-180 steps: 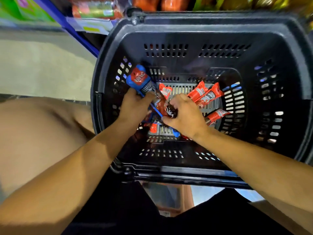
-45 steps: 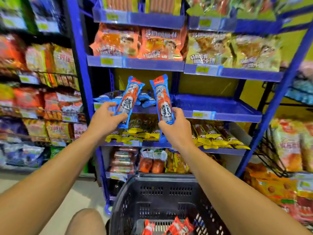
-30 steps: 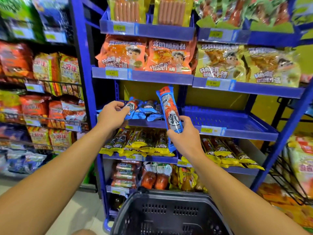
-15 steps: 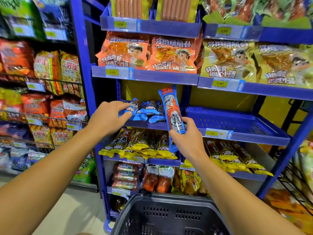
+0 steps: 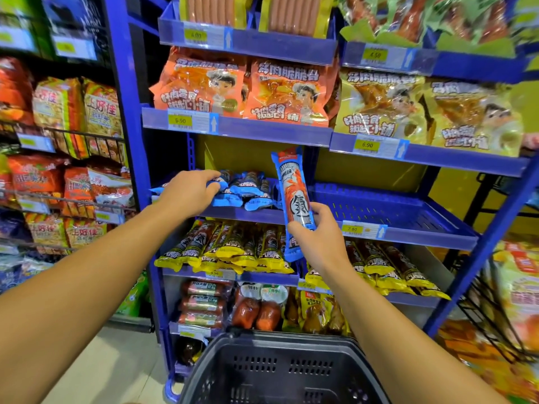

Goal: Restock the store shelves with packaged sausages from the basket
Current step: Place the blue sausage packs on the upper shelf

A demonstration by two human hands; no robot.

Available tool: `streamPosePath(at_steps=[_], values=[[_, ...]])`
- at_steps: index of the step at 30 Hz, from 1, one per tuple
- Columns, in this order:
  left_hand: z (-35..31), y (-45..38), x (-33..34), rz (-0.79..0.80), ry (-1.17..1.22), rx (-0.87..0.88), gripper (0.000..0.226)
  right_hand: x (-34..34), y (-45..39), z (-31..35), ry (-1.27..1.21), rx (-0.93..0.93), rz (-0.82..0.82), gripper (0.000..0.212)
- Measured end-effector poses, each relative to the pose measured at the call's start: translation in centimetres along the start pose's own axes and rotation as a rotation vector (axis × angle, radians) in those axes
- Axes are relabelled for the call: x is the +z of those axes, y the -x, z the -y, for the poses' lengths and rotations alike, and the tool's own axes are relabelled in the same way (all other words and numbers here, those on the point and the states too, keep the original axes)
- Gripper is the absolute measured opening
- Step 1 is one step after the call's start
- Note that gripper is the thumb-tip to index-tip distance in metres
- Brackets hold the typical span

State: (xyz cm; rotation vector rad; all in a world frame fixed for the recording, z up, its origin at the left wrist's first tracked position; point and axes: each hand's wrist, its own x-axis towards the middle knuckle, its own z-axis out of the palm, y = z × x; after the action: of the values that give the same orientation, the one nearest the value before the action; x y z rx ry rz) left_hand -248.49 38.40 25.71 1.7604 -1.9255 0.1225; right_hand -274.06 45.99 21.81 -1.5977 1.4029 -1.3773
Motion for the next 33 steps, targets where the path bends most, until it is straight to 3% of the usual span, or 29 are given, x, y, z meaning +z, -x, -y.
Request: streamPosePath(at_steps=[3, 7, 9, 11, 15, 19, 23, 28, 33], values=[[-0.1, 0.5, -0.4, -0.02, 0.028, 0.01, 0.047, -0.3, 0.3, -0.1, -0.007, 0.0, 0.001, 0.042], [-1.0, 3.6, -1.1, -0.286, 0.152, 0.125, 0.042, -0.4, 1.2, -0.6, -0.07, 0.026, 0.001, 0.035], [-2.3, 6.5, -0.7, -0.318, 0.237, 0.197, 0.037, -0.2, 1.8, -1.1, -0.138, 0.054, -0.001, 0.028], [-3.9, 9.3, -0.2, -0.236, 0.359, 0.22, 0.039, 0.3, 2.4, -1.4, -0.223, 0.081, -0.011, 0.023], [-6.6, 12.4, 1.3, 0.074, 0.679, 0.128, 0.048, 1.6, 3.0, -1.0, -0.386, 0.127, -0.013, 0.021], [-8.9, 12.7, 2.9, 0.283, 1.049, 0.015, 0.057, 2.3, 2.6, -0.4, -0.389, 0.097, 0.016, 0.019], [-10.0, 11.7, 3.5, 0.274, 1.336, -0.129, 0.051, 2.2, 2.2, 0.0, -0.391, 0.103, 0.057, 0.016], [-10.2, 9.9, 3.5, 0.146, 1.268, -0.212, 0.043, 0.7, 1.7, 0.2, -0.249, -0.005, 0.117, 0.035], [-10.5, 7.9, 2.6, 0.125, 1.191, -0.213, 0.033, -0.5, 1.2, 0.2, -0.061, -0.149, 0.187, 0.054]])
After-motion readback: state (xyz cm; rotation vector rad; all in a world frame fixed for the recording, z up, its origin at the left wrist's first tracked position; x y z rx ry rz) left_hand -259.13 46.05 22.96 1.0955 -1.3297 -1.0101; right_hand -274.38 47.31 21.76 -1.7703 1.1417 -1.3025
